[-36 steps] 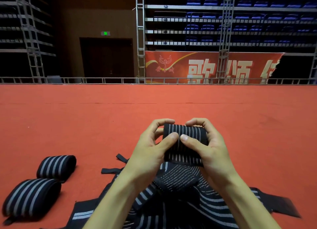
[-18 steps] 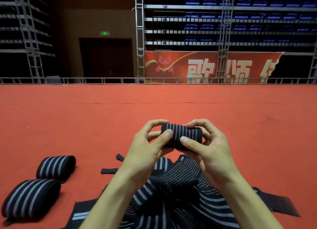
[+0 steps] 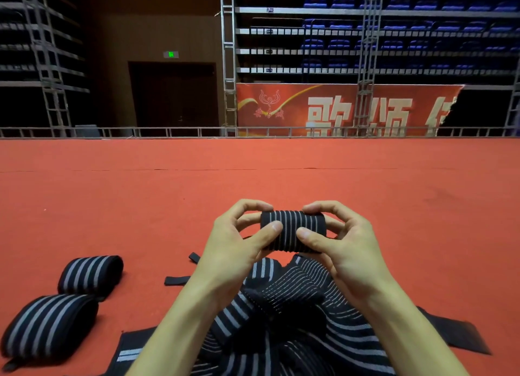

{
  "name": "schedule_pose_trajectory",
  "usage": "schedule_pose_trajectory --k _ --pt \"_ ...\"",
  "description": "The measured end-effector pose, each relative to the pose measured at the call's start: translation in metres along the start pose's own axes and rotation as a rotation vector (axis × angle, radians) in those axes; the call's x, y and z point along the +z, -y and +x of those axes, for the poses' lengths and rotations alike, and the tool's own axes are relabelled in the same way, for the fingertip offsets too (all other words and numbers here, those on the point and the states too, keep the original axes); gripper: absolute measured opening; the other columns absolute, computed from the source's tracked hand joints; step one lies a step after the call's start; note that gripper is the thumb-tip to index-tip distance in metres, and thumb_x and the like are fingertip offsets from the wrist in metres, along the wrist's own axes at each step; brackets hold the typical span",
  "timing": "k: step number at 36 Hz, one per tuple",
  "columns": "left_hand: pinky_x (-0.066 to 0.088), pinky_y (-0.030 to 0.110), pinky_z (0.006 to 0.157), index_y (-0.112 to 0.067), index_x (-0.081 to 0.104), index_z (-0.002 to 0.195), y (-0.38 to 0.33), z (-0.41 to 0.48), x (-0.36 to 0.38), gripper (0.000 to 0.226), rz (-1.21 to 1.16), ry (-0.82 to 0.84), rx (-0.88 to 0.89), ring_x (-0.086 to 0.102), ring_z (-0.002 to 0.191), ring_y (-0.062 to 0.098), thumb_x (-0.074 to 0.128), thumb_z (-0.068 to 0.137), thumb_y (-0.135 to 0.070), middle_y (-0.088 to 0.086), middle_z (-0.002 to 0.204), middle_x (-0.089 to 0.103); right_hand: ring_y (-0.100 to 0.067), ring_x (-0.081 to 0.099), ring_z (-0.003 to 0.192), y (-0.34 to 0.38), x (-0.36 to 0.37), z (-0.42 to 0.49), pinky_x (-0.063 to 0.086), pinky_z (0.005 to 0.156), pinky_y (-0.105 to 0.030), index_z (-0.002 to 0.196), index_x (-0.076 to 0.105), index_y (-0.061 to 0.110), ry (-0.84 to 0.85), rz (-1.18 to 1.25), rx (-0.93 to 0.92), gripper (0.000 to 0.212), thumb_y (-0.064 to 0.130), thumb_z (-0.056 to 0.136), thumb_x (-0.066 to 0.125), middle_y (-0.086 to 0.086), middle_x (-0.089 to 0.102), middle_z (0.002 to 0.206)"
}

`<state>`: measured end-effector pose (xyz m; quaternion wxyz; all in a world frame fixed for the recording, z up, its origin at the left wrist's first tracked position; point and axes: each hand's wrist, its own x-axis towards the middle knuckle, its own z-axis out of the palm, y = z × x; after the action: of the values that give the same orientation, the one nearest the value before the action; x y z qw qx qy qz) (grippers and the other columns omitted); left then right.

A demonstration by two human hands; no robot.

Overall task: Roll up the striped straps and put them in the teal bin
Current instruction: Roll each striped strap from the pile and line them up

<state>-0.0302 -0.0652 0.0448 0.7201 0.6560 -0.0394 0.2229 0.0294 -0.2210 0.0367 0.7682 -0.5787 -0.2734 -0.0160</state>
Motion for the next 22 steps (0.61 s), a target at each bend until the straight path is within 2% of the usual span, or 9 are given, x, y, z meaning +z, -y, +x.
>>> schedule_pose_trajectory --k 4,7,9,13,16,19,20,22 --pt "0.057 0.058 0.084 -0.026 0.069 0.090 0.0004 -0.0011 -0.0013 0.022 0.095 -0.018 0.042 0.074 0.083 0.036 0.073 0.086 -0.005 0.003 0.100 0.074 -0.041 0.070 0.088 -0.0016 -0.0006 -0.0006 0.060 0.077 -0.055 0.089 0.071 0.021 -0.020 -0.060 -0.030 0.034 -0.010 0.076 0.076 -0.014 0.073 0.090" --pt "0.060 0.056 0.078 -0.024 0.068 0.093 -0.0008 -0.0016 -0.0008 0.023 0.115 -0.047 0.045 0.074 0.078 0.034 0.073 0.086 -0.003 0.012 0.104 0.071 -0.040 0.070 0.088 -0.0015 0.0007 -0.0012 0.060 0.073 -0.055 0.091 0.067 0.022 -0.022 -0.074 -0.037 0.036 -0.009 0.076 0.077 -0.017 0.070 0.090" --pt "0.062 0.050 0.074 -0.024 0.066 0.095 -0.0007 -0.0008 -0.0016 0.024 0.118 -0.051 0.040 0.075 0.077 0.032 0.071 0.087 -0.002 0.015 0.106 0.068 -0.037 0.071 0.079 -0.0012 0.0021 -0.0019 0.060 0.068 -0.057 0.090 0.062 0.022 -0.022 -0.069 -0.032 0.036 -0.009 0.077 0.076 -0.018 0.068 0.088" --pt "0.061 0.054 0.075 -0.032 0.061 0.100 0.0008 -0.0003 -0.0031 0.030 0.160 -0.016 0.088 0.074 0.077 0.034 0.068 0.091 -0.004 0.013 0.103 0.067 -0.037 0.071 0.072 -0.0018 0.0040 -0.0025 0.059 0.066 -0.060 0.084 0.056 0.023 -0.033 -0.094 -0.024 0.036 -0.007 0.080 0.073 -0.017 0.067 0.086" --pt "0.062 0.049 0.072 -0.030 0.064 0.103 0.0025 0.0005 -0.0032 0.028 0.237 0.060 0.158 0.073 0.075 0.036 0.062 0.094 -0.003 0.009 0.104 0.068 -0.040 0.071 0.077 -0.0021 0.0033 -0.0028 0.060 0.069 -0.059 0.082 0.054 0.024 -0.036 -0.108 -0.025 0.035 -0.006 0.083 0.071 -0.018 0.067 0.089" --pt "0.056 0.060 0.082 -0.026 0.073 0.098 0.0052 0.0016 -0.0040 0.023 0.267 0.087 0.151 0.068 0.083 0.049 0.065 0.093 -0.005 0.009 0.098 0.074 -0.036 0.070 0.073 -0.0020 0.0025 -0.0018 0.059 0.070 -0.055 0.079 0.054 0.019 -0.004 -0.100 -0.016 0.031 -0.008 0.085 0.069 -0.014 0.068 0.085" --pt "0.055 0.062 0.083 -0.025 0.074 0.099 0.0061 0.0020 -0.0048 0.021 0.264 0.086 0.137 0.069 0.084 0.049 0.068 0.092 -0.006 0.009 0.097 0.075 -0.035 0.069 0.071 -0.0020 0.0022 -0.0015 0.059 0.070 -0.055 0.076 0.056 0.016 0.009 -0.101 -0.016 0.029 -0.008 0.085 0.068 -0.013 0.068 0.084" --pt "0.057 0.058 0.084 -0.019 0.073 0.103 0.0060 0.0024 -0.0067 0.021 0.234 0.069 0.099 0.073 0.082 0.040 0.071 0.088 -0.005 0.005 0.098 0.076 -0.035 0.070 0.070 -0.0029 0.0010 -0.0012 0.059 0.072 -0.055 0.070 0.060 0.014 0.014 -0.116 -0.022 0.028 -0.008 0.084 0.070 -0.012 0.068 0.085"
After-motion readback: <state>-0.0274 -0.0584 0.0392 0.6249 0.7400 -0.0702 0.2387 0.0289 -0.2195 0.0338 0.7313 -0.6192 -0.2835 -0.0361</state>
